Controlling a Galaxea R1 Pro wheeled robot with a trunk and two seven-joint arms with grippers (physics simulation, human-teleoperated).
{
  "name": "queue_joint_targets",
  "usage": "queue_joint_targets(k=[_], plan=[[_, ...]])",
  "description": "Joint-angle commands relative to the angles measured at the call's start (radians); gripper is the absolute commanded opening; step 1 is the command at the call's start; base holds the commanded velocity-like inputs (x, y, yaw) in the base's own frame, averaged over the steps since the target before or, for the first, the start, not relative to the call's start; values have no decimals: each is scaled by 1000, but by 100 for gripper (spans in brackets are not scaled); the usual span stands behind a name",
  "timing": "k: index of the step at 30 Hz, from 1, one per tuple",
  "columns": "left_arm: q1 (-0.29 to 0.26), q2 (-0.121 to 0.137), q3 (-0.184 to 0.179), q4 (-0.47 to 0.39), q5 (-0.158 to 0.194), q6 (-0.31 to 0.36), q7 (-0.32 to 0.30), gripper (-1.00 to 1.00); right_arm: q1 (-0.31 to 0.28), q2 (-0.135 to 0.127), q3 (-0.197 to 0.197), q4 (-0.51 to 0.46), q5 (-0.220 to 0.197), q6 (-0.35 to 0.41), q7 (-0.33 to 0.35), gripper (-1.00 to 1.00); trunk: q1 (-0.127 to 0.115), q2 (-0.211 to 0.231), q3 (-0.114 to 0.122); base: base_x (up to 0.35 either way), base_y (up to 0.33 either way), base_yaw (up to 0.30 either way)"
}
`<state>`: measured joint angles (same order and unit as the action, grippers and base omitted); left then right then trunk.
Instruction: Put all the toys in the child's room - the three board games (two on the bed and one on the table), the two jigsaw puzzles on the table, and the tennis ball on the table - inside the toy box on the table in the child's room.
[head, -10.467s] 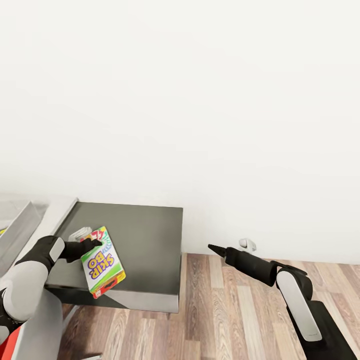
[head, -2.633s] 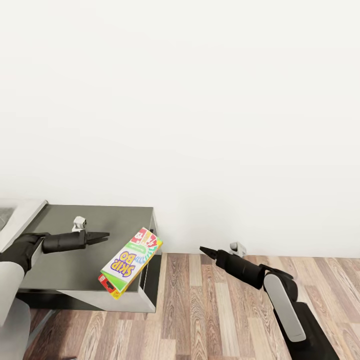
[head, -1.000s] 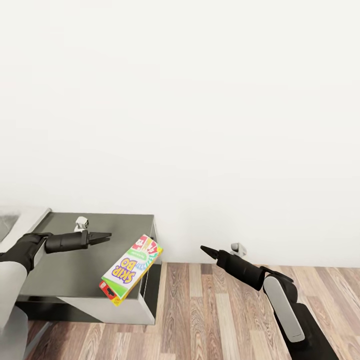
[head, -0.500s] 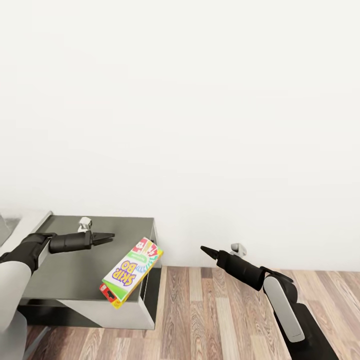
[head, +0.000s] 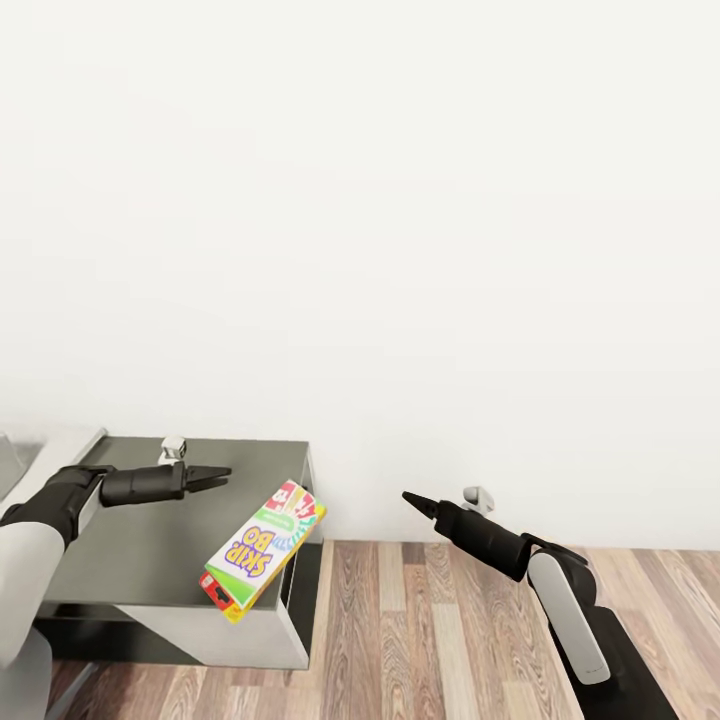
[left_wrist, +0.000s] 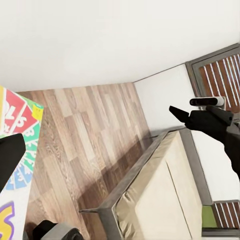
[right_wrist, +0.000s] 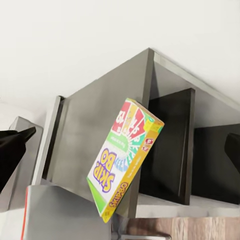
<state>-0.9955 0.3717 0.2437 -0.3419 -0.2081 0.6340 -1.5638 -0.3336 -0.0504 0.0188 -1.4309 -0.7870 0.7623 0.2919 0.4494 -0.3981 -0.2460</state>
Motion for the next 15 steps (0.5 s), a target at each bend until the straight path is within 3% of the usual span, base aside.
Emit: queue_joint_targets(k=[1, 15], plan=[[-1, -1, 1, 0, -10, 12, -7, 100, -1, 0, 1, -1, 2, 3, 3, 100, 1, -2, 0, 0, 0, 0], [-1, -1, -9, -1, -13, 29, -7, 100, -1, 4, 3, -1, 2, 3, 3, 100, 1, -2, 23, -49, 0, 0]])
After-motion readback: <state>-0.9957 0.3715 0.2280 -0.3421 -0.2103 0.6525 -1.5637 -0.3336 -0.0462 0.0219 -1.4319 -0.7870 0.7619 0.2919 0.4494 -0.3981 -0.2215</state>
